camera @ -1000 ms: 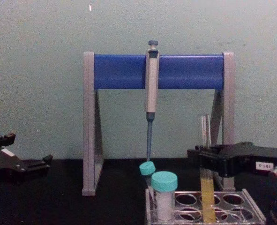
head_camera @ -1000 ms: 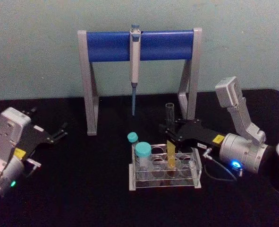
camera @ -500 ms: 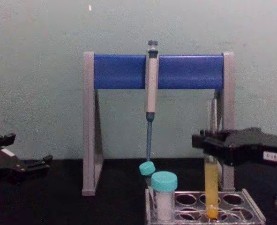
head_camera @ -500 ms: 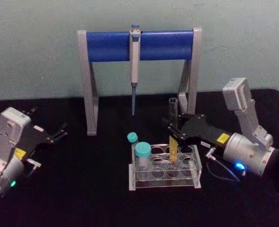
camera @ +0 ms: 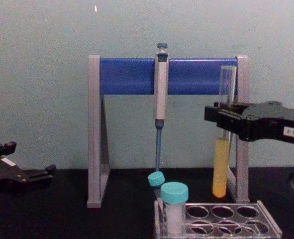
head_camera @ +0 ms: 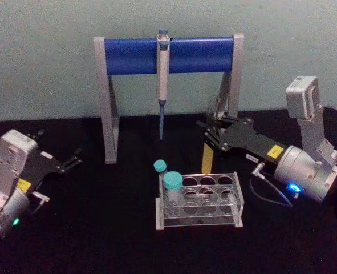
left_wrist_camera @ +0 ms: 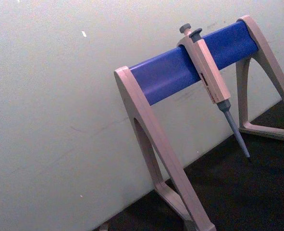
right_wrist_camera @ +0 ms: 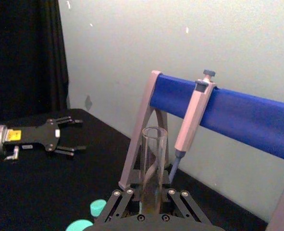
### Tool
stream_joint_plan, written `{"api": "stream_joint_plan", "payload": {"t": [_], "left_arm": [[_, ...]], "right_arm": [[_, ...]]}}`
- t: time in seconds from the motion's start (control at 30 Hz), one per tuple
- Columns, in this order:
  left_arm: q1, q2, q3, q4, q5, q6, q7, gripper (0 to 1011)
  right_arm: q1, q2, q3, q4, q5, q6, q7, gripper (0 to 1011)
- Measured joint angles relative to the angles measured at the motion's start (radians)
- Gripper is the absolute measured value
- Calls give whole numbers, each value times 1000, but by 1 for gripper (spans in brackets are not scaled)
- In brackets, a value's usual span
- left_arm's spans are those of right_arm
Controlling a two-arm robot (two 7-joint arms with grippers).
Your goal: Pick up the test tube from the test tube rack, shake it, then place it back into the test tube rack.
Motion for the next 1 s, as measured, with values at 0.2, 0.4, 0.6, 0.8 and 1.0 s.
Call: {"api": "stream_joint_plan", "payload": {"t": [0.2, 0.4, 0.6, 0.8, 1.0], "left_arm": [[0, 0, 0, 0, 0, 0, 0, 1010], [0, 0, 0, 0, 0, 0, 0, 1010], [0, 0, 0, 0, 0, 0, 0, 1010], [0, 0, 0, 0, 0, 0, 0, 1010], [0, 0, 0, 0, 0, 0, 0, 1010]], "right_arm": [[12, -13, 1, 5, 5, -2, 4, 232], [26, -23, -1, 19, 9, -4, 11, 232], [33, -25, -4, 28, 10, -5, 15, 232], [35, -24, -5, 29, 10, -4, 15, 232], [33, -22, -4, 25, 10, -3, 10, 233]]}}
